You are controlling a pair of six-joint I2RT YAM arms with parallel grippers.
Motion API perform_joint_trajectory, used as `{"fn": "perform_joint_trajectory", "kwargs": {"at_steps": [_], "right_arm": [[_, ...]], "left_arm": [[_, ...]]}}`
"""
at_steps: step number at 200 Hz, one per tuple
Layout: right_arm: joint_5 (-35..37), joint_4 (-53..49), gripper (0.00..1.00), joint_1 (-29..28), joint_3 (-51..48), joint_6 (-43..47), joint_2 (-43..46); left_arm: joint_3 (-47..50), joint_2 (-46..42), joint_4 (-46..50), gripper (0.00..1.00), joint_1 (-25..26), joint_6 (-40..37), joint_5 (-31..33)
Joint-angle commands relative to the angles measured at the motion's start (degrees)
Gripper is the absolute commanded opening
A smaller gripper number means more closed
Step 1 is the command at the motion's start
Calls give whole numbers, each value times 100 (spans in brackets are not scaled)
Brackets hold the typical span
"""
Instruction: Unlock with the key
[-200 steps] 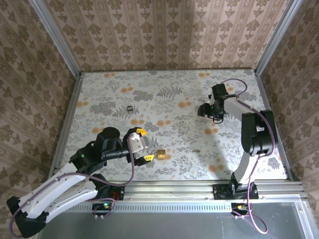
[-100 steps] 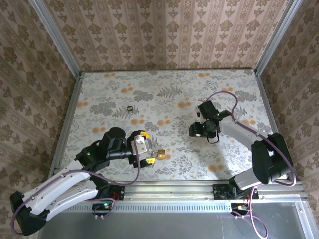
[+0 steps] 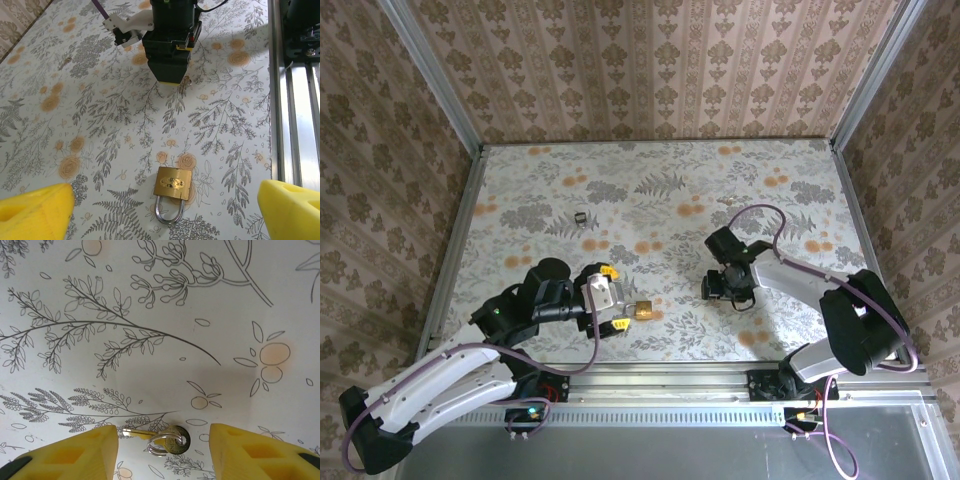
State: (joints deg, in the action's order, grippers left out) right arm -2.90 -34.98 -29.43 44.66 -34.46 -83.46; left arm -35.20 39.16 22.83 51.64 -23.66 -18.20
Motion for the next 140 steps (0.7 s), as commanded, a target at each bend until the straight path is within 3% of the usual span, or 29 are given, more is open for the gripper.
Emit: {"fn": "perform_joint_trajectory", "kwargs": {"at_steps": [1,81,140], "right_arm": [[231,-114,49,-78,-94,-219,28],[596,-351,41,-376,-110,-351,-230],[604,-174,23,-379,-161,-358,-338]], "left_arm": [[73,-57,-113,95,42,-31,-16],[92,-57,-85,95,122,-32,33],[75,-22,-91,95,152,-33,27]]}}
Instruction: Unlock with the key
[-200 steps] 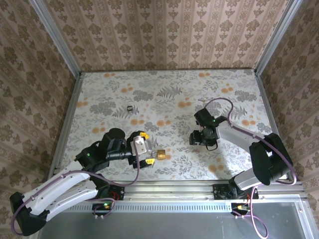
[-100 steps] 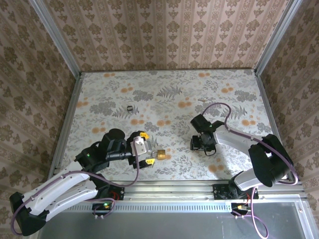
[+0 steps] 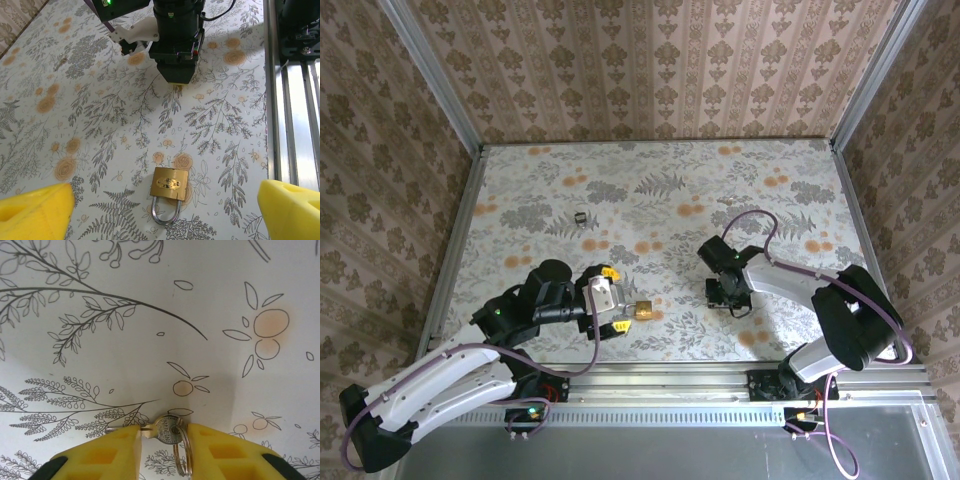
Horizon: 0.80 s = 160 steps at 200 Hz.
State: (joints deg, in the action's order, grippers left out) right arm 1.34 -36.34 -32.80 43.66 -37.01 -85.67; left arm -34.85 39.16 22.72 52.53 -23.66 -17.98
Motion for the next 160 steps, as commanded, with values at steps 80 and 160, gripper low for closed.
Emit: {"fn": "perform_joint_trajectory", "kwargs": {"at_steps": [80,160], "right_arm": [[90,-138,0,-38,-143,-179,856],[-447,-420,0,-47,576,-70,2479]], "left_arm": [[-178,190,-732,94,141,519,-246],[-397,1879,-2928,95,961,916,-1114]]}}
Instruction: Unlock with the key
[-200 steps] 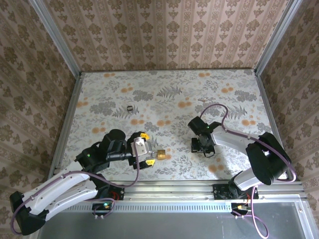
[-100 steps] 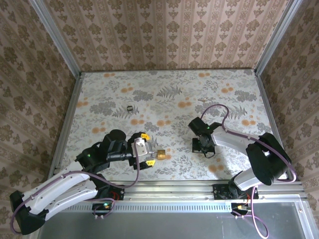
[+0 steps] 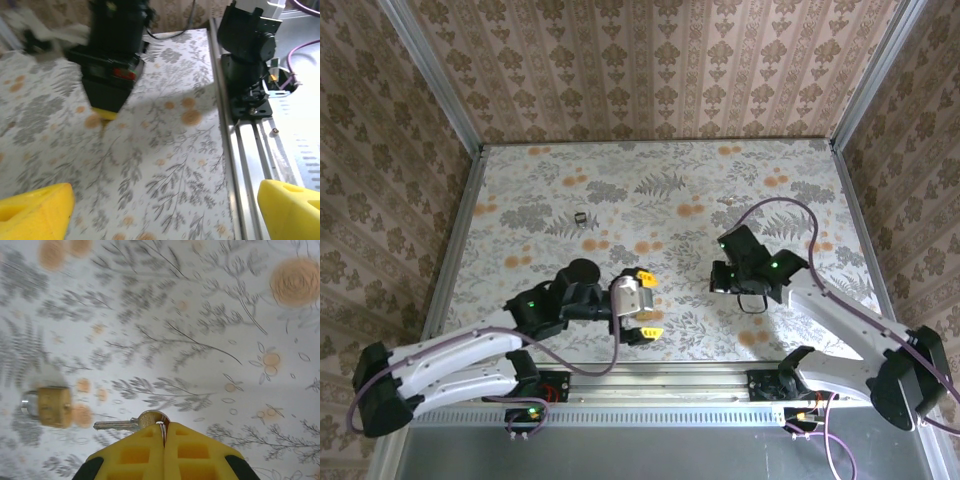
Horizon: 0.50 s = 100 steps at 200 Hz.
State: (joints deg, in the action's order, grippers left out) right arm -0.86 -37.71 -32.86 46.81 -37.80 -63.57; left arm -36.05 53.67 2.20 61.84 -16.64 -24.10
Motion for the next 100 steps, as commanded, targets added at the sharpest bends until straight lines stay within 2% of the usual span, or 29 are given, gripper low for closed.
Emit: {"fn": "perform_joint_trajectory", "kwargs": {"at_steps": [1,21,40,68,100], "right_arm": [[-237,-277,0,-43,265,13,281],[-406,-187,0,-117,276,13,537],[-380,-192,0,-256,287,66,706],[-339,-132,0,-411,194,114,954],[-371,-66,0,-553,179,172,1057]], "left_arm": [[-282,448,-895,95,25,214,-527],[-573,939,-976,95,-13,211,-973],[-883,1389,-910,95,-315,443,-1583],[-753,1885,-2138,82,-1095,1594,-2904],[-1019,2383,-1973,75,-1174,1594,-3339]]}}
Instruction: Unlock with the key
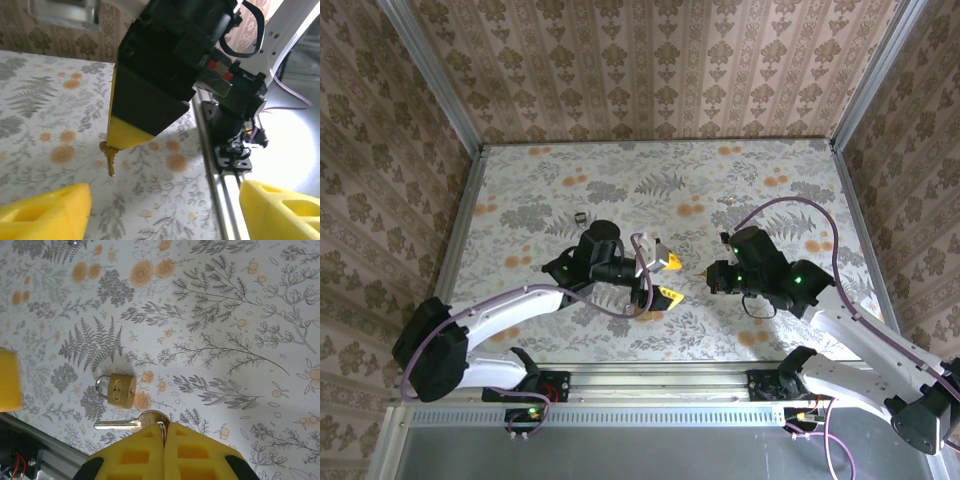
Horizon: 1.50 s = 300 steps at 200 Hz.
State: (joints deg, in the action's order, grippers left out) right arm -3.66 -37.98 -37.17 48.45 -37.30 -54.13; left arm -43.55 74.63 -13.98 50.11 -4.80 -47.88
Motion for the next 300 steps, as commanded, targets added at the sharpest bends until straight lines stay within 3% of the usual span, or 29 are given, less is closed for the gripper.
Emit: {"fn": "perform_joint_trajectory", "kwargs": {"at_steps": [1,32,54,185,232,300], "right_arm": [[-91,-37,0,-123,15,124,113],[-124,119,0,-260,42,153,91],[-113,119,0,-303,51,153,18],[-100,202,0,-479,24,183,-27],[-101,203,0,-494,42,183,-49],[-225,286,0,-577,-45,194,-62]], "left_arm": [[-277,305,-362,75,-5,422,-978],[-465,835,-627,70,-159,698,-1437],[-483,1052,-949,61,-271,922,-1609],[-992,1730,0,49,-279,423,-1847],[-1065,1781,207,40,-265,228,-1813],[-1213,1906,403,7,-272,148,-1891]]}}
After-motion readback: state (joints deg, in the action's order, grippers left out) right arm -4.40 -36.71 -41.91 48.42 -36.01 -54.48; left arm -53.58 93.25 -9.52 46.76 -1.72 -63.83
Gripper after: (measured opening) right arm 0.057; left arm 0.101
